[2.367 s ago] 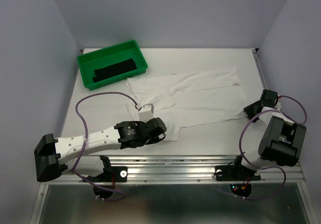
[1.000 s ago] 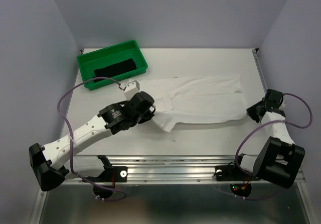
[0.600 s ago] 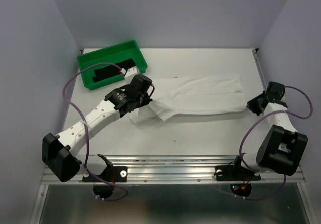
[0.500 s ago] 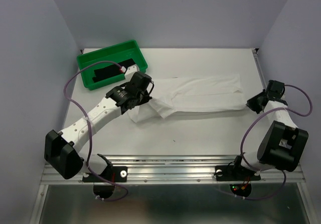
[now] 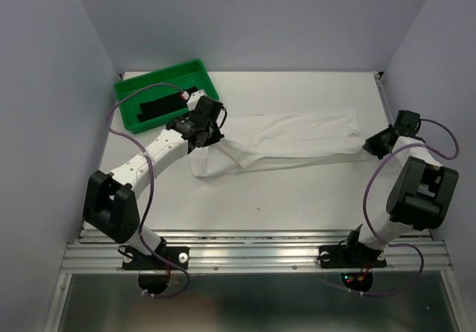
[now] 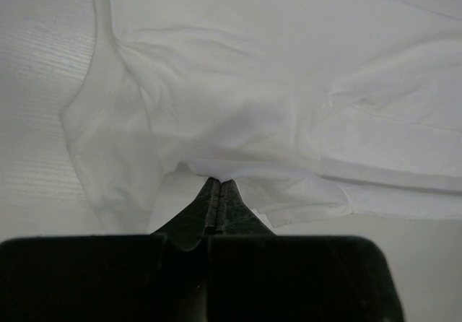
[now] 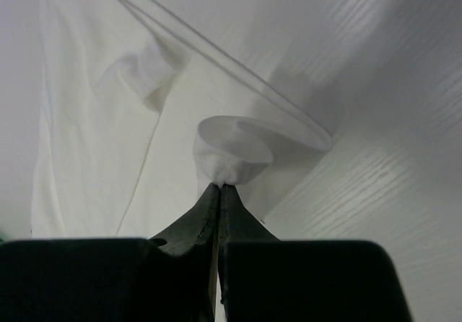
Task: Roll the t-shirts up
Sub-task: Fold the T-shirt at the center of the board.
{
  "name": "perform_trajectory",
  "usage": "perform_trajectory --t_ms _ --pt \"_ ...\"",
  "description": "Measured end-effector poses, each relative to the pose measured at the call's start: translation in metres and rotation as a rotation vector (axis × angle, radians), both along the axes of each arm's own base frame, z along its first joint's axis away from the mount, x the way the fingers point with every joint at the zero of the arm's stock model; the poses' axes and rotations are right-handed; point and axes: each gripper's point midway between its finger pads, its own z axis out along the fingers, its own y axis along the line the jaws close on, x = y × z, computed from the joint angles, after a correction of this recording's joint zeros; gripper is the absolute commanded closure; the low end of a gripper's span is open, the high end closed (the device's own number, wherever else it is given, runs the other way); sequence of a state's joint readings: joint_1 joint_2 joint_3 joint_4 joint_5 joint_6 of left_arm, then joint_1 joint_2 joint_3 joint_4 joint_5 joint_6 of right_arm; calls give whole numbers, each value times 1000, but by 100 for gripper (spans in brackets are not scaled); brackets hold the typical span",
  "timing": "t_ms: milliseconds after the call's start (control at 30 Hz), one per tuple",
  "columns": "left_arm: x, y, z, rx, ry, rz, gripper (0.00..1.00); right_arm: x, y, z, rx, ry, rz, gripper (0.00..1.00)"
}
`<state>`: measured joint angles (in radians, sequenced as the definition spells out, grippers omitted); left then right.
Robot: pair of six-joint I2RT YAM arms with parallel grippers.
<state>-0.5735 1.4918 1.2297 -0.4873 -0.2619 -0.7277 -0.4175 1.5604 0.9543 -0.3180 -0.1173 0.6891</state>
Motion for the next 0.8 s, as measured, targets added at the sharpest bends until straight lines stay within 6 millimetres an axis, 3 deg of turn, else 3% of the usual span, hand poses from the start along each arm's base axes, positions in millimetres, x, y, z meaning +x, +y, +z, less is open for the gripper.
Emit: perform_trajectory --t_ms 333,467,533,600,667,700,800 --pt "30 5 -14 15 12 9 100 19 1 -9 8 8 9 96" --pt "41 7 -24 31 28 10 100 29 0 -6 4 -2 17 74" --pt "48 7 -29 37 32 7 89 35 1 -3 0 -13 21 67" --pt "55 7 -34 47 39 7 65 37 1 -1 -3 -22 25 61" --pt "62 5 -39 54 43 2 51 37 4 1 -7 -27 33 54" --pt "64 4 -41 55 44 3 47 37 5 2 -9 -30 36 54" --pt "65 5 -40 56 41 4 45 31 11 15 -29 -56 48 53"
